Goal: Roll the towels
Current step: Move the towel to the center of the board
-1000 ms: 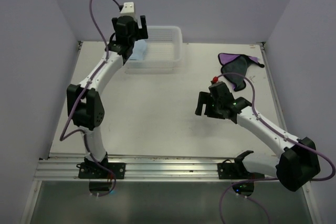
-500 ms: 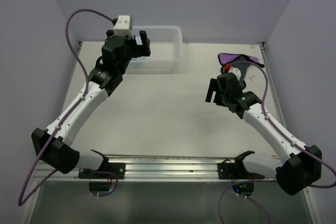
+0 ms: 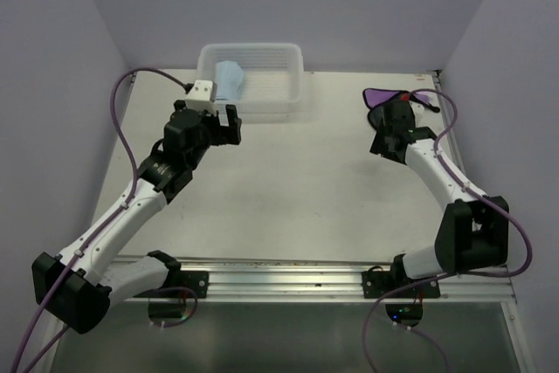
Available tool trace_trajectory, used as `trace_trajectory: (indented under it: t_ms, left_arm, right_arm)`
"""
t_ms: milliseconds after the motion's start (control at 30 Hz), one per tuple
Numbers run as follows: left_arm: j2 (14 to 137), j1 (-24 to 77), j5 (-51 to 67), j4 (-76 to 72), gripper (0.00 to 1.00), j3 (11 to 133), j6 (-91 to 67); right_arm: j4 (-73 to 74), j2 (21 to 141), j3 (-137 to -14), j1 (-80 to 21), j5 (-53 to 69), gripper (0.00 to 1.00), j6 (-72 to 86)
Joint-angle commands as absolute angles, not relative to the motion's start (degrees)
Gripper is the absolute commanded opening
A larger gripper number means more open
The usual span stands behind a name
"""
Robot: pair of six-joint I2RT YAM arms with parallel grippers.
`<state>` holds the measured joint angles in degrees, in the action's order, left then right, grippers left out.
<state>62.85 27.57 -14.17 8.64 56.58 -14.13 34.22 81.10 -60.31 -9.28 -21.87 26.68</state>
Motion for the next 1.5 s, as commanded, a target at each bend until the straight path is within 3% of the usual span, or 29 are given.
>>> trace_trajectory:
  t_ms: [0, 167, 300, 400, 767, 1233, 1467]
  left_arm:
    - [59.51, 28.83, -14.32, 6.15, 0.99, 53.62, -13.71]
    - [59.06, 30.06, -15.73, 4.57, 1.0, 49.76, -12.49]
    - [59.5, 31.29, -15.92, 4.39, 1.0, 47.9, -12.39]
    - [59.94, 31.81, -14.95, 3.87, 1.0, 48.08, -12.57]
    - [63.54, 34.36, -15.21, 3.52, 1.0, 48.6, -12.13]
    - [68.29, 34.54, -15.82, 4.22, 1.0, 49.83, -11.43]
    - [68.82, 34.89, -16.17, 4.31, 0.99, 50.01, -10.99]
  right_arm:
    - [31.2, 83.93, -65.21, -7.91, -23.38, 0.66, 25.49]
    - [28.57, 90.78, -70.39, -7.82, -24.52, 0.64, 23.82]
    - [27.34, 96.58, -74.26, -7.65, -24.87, 0.52, 22.85]
    - [24.97, 101.41, -76.72, -7.82, -23.65, 0.48, 22.5]
    - [15.56, 116.27, -86.03, -7.91, -24.61, 0.48, 18.38]
    - [17.22, 128.84, -99.48, -7.65, -25.75, 0.49, 14.94]
    - [21.71, 132.71, -103.54, -6.15, -26.19, 0.42, 17.31]
